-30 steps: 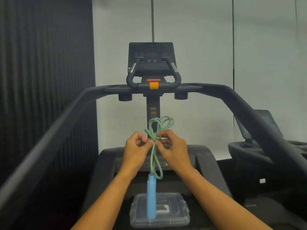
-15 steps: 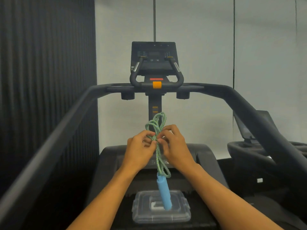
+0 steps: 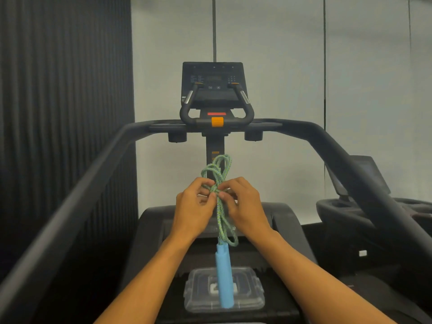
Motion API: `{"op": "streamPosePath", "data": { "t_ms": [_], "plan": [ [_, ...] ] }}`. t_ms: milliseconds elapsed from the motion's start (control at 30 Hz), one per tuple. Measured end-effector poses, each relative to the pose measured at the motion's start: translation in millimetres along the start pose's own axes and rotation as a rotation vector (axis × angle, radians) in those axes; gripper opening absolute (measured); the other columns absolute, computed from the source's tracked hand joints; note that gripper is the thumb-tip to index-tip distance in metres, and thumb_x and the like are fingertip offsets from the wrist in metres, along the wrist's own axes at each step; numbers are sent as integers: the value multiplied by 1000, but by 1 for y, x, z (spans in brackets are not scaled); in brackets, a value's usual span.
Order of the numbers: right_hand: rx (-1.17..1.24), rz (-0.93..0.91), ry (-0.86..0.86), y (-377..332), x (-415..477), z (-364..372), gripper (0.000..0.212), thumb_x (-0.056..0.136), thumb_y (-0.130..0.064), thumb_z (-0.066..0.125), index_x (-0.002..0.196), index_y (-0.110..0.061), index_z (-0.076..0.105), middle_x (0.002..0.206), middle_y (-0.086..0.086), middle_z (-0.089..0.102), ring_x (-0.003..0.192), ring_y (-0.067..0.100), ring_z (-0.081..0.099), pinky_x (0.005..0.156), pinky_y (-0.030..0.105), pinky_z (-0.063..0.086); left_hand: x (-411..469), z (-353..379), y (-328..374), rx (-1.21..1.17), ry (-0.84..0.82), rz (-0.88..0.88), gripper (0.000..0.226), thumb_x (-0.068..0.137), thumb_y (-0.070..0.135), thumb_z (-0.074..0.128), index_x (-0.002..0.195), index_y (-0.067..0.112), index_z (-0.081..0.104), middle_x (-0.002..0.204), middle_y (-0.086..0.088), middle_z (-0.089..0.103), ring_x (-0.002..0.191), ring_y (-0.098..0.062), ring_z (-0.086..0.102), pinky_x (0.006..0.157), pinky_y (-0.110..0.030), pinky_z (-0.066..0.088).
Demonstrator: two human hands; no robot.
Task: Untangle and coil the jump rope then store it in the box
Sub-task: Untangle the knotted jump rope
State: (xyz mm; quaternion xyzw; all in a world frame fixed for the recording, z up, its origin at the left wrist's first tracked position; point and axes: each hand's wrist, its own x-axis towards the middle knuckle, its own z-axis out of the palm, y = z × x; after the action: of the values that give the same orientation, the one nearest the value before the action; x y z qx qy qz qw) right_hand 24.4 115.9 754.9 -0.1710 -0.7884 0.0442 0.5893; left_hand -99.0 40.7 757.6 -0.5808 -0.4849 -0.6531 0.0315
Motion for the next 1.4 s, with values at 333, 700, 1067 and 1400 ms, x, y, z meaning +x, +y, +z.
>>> {"op": "streamPosePath", "data": {
  "t_ms": [333,700,1067,1400],
  "plan": [
    [307,195,50,-21,-2,-9,17,93,-5,63,100,-18,55,100,-2,67,89,13,71,74,20,57,-3,-3,15,-100,56,-5,16,82,3,79,87,15,70,85,1,75,80,-5,72,74,-18,57],
    [560,375,88,-27,-1,-18,27,89,5,62,102,-17,71,98,0,73,96,14,70,79,28,59,-5,-7,25,-294,58,-17,24,76,-10,79,92,3,66,92,-7,77,85,-11,75,77,-20,57],
    [889,516,200,-40,1,-18,15,88,6,64,94,-8,63,87,6,71,77,12,69,64,18,53,-2,-3,30,-254,98,-28,37,69,-2,87,97,8,65,93,-6,69,83,-12,68,77,-31,61],
    [382,283,215,-38,1,-18,23,94,-1,61,102,-15,77,98,-2,75,94,8,70,81,22,57,1,-3,25,-198,22,-79,34,81,6,81,114,7,73,102,-4,78,94,-8,75,83,-19,58]
  ]
}}
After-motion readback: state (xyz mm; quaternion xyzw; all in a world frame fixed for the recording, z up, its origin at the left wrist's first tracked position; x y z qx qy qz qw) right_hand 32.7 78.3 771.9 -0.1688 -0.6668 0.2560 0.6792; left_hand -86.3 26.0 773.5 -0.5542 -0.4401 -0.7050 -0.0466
